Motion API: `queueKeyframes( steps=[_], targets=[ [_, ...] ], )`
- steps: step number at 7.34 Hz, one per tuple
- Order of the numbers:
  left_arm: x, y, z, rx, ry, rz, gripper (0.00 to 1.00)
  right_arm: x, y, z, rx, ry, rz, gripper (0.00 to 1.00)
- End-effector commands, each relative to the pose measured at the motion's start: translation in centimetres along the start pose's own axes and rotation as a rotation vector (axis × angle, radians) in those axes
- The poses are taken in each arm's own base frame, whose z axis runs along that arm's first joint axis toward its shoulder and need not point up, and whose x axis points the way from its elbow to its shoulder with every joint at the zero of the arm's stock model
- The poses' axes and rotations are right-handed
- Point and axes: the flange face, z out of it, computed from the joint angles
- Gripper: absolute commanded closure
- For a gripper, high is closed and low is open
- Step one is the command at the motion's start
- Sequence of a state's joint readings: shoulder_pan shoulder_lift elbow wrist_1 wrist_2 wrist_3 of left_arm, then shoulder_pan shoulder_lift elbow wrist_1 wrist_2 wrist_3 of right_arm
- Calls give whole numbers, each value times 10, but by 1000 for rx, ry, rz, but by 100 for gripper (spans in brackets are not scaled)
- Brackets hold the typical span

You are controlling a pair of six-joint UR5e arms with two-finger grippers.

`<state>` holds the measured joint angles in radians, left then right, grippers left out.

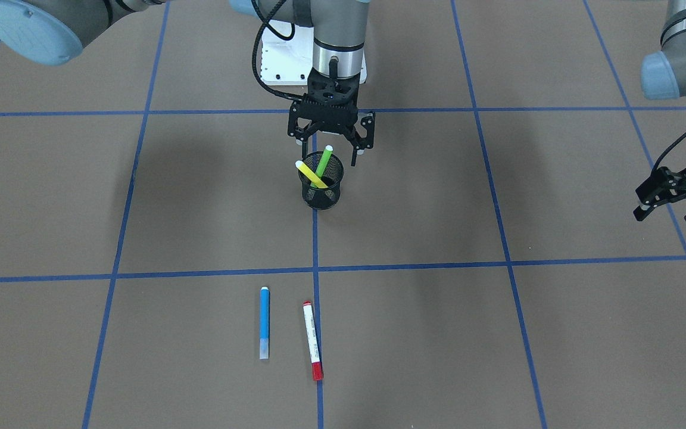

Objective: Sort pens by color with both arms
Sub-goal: 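Withdraw the left gripper while the right gripper moves over the cup, then lower the right gripper toward the yellow highlighter in the cup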

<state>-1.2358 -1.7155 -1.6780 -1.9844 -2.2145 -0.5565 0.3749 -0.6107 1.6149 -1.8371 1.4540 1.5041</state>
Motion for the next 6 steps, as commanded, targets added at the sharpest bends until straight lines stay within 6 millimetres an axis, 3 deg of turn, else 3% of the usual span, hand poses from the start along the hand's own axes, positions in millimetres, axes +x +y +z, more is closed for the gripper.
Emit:
queueKeyframes(
  steps=[1,4,6],
  targets=[
    [-1,0,-1,3,0,-6,0,-7,24,16,-23,41,-61,21],
    [1,-1,-3,9,4,0,0,-4,34,17,-40,110,-97,38],
    [0,-1,-4,13,5,0,0,-3,42,19,-48,130,-108,41]
  ],
)
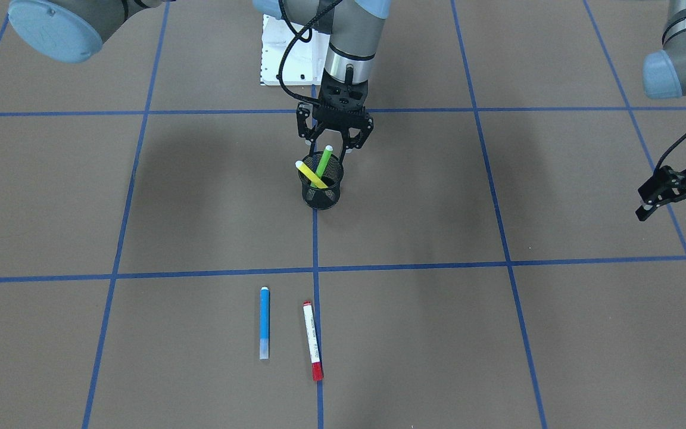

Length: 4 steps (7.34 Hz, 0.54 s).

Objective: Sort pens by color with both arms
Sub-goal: 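Lower the right gripper toward the yellow highlighter in the cup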

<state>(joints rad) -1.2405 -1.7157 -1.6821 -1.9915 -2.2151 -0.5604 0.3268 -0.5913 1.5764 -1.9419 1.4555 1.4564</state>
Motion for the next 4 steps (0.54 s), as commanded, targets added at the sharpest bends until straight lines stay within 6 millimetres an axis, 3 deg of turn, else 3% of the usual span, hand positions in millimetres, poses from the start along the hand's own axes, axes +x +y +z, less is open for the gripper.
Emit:
queueKeyframes(
  steps=[1,4],
  targets=[
    [1,0,-2,4,2,2,0,-3,9,-1,-9,7,-13,41],
    [4,-1,-6,12,8,-9,0,-2,18,5,-15,18,-23,45]
  ],
)
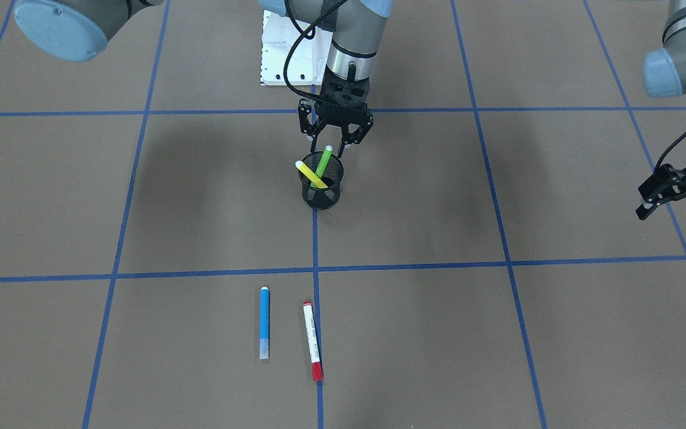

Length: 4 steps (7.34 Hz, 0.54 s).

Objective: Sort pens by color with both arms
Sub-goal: 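Lower the right gripper toward the yellow highlighter in the cup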

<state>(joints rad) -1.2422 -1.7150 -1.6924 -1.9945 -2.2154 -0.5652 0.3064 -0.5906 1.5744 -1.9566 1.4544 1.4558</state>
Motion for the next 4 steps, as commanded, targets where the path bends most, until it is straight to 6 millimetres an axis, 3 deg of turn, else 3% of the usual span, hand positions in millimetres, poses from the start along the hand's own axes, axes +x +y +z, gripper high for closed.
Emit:
queueKeyframes(
  steps=[1,4],
  targets=[
    [3,1,-6,8,5,-10,0,-2,3,-2,-2,-2,-3,47],
    [4,7,-10,10,8,-24,0,-2,1,-3,9,-3,-31,54]
  ],
)
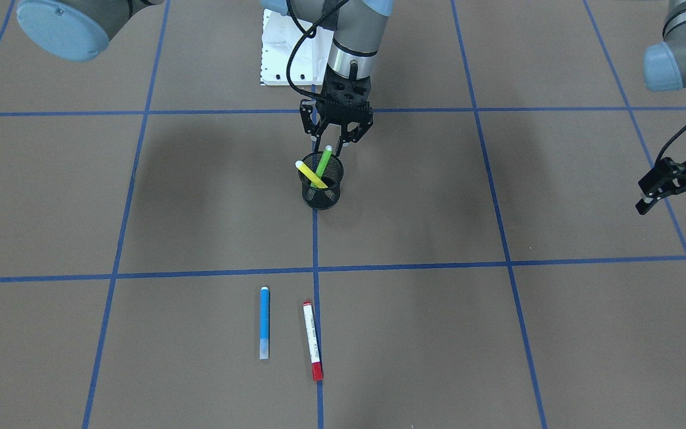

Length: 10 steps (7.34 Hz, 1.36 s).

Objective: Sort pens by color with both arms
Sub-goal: 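Lower the right gripper toward the yellow highlighter in the cup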

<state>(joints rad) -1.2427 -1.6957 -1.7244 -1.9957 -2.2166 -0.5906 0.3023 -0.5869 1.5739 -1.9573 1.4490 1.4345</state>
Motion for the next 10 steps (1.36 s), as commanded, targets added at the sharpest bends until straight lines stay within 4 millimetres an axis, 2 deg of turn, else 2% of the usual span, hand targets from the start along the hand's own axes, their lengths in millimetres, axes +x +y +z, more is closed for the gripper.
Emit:
queueKeyframes(
  steps=[1,4,5,8,10],
  targets=[
    [3,0,-3,5,4,-3,0,0,-1,0,7,2,-7,55],
    [4,1,-5,7,5,-2,0,-1,-2,2,20,7,-18,55],
    [3,4,-7,7,5,-2,0,-1,-2,2,20,7,-18,59],
    [5,5,-9,10,7,1,0,-2,1,6,17,15,-21,98],
    [5,5,-9,12,8,1,0,0,-1,-4,20,3,-19,100]
  ],
)
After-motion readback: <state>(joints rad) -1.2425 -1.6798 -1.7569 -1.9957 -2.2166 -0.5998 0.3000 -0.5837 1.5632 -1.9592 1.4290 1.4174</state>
